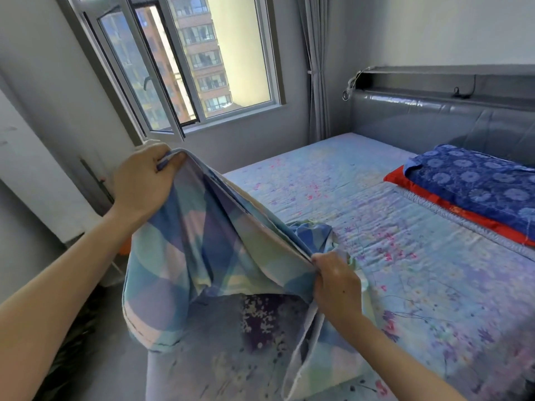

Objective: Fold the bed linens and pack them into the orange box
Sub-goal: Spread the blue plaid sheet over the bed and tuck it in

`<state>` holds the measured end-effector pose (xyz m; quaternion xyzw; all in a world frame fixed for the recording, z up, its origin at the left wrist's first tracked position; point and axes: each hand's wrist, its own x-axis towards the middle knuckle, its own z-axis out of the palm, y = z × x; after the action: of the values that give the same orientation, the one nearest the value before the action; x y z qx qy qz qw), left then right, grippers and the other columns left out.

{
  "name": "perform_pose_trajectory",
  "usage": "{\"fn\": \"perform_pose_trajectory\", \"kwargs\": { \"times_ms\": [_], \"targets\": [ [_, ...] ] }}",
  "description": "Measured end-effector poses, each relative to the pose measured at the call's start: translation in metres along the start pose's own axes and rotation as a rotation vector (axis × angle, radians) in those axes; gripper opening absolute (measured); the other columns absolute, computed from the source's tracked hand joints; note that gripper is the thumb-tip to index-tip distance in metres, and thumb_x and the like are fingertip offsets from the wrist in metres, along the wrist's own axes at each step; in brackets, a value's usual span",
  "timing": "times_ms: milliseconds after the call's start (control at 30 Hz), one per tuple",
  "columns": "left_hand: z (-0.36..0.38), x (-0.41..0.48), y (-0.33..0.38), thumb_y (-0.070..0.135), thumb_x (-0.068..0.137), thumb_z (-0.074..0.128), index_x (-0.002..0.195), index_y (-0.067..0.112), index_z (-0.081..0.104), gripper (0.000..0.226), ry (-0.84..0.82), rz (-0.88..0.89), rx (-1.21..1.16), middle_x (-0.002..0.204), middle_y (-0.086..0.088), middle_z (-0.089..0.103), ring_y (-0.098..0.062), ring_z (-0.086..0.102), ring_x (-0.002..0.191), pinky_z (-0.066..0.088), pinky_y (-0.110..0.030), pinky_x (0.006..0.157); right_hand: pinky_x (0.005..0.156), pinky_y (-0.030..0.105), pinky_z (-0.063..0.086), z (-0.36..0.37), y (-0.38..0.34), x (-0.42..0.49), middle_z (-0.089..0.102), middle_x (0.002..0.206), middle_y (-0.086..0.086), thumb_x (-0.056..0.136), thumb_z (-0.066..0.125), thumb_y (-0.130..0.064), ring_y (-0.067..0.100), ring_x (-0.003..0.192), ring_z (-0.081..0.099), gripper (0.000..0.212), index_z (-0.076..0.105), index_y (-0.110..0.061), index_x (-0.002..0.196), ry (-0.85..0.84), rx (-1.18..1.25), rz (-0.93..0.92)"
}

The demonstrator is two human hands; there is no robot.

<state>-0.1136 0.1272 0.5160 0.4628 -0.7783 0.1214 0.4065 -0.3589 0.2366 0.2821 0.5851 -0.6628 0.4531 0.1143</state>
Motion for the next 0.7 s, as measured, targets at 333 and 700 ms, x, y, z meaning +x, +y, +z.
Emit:
{"fn": "perform_pose_trajectory", "kwargs": {
  "times_ms": [333, 700],
  "targets": [
    [0.028, 0.016, 0.035, 0.032, 0.093, 0.056, 0.059, 0.025, 0.040, 0.037, -0.167, 0.109, -0.011, 0.056, 0.010, 0.041, -0.005, 0.039, 0.055, 0.031, -0.022, 0.056, 0.076, 0.017, 0.045, 0.011, -0.056, 0.046, 0.070, 0.095, 0.005, 0.086, 0.053, -0.012, 0.017, 0.081, 0.064, 0.028, 0.069, -0.008, 0.108, -0.086, 0.500, 0.042],
    [0.033, 0.035, 0.047, 0.026, 0.092, 0.058, 0.071, 0.014, 0.062, 0.024, -0.281, 0.073, -0.001, 0.063, 0.006, 0.052, -0.003, 0.046, 0.061, 0.031, 0.000, 0.061, 0.063, 0.034, 0.052, 0.015, -0.086, 0.133, 0.065, 0.088, 0.002, 0.089, 0.057, -0.039, 0.014, 0.072, 0.054, 0.028, 0.062, -0.013, 0.098, -0.027, 0.469, 0.009]
  ]
}}
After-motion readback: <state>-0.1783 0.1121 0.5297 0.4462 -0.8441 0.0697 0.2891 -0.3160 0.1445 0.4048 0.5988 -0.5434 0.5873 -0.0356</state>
